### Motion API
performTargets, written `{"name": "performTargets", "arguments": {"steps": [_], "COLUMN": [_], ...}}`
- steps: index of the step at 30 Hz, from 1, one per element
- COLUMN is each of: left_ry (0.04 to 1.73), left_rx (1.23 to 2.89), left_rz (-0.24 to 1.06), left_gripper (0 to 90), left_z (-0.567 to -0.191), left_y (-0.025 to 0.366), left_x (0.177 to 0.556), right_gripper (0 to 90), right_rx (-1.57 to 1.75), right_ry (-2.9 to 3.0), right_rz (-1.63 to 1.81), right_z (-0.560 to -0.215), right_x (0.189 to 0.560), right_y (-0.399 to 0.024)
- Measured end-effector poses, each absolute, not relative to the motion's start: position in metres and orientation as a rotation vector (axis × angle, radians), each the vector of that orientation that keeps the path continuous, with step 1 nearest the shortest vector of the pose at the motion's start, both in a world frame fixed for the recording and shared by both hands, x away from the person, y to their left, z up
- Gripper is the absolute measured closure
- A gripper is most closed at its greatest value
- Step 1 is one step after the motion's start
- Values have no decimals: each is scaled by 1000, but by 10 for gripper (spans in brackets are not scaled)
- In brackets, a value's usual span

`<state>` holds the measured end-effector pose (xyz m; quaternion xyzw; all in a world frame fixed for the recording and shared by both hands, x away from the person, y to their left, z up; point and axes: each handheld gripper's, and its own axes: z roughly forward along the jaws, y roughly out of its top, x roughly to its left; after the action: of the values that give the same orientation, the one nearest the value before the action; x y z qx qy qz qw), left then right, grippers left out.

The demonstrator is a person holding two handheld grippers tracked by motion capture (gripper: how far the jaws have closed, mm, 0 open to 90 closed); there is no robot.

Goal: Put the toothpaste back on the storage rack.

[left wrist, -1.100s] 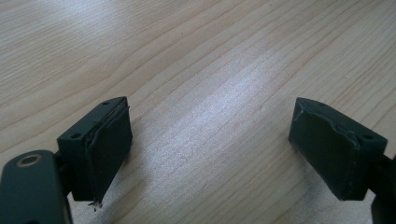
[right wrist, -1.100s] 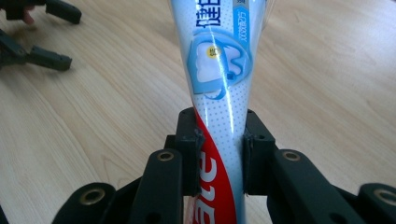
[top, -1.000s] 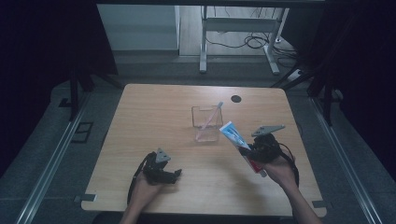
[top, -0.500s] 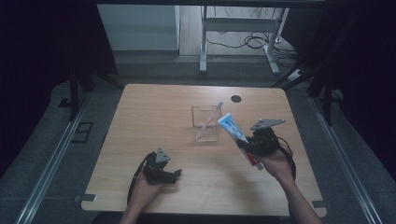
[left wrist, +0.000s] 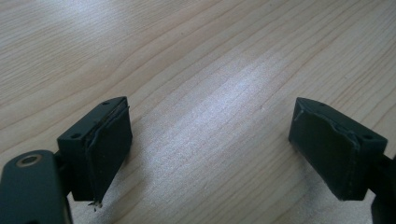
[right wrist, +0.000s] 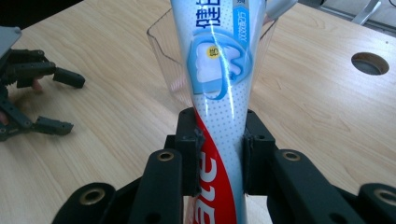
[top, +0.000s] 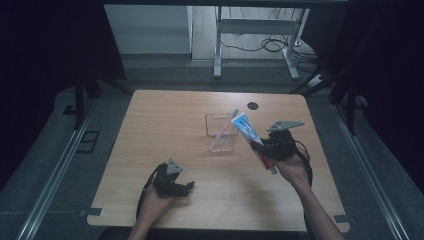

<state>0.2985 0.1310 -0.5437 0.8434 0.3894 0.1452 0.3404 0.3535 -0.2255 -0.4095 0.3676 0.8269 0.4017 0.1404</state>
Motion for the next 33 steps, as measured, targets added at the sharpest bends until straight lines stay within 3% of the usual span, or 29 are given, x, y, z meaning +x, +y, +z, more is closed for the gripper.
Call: {"name": "performTargets", "arguments": {"steps": [33], "left_ry": [1012], "left_rx": [2196], "left_rz": [378], "left_gripper": [134], "left_z": [-544], "left_y": [131], "left_x": [299], "right_gripper": [724], "right_rx": [1031], "right_ry": [2312], "right_rz": [1239], "right_z": [-400], "right_x": [389], "right_y": [-197]}}
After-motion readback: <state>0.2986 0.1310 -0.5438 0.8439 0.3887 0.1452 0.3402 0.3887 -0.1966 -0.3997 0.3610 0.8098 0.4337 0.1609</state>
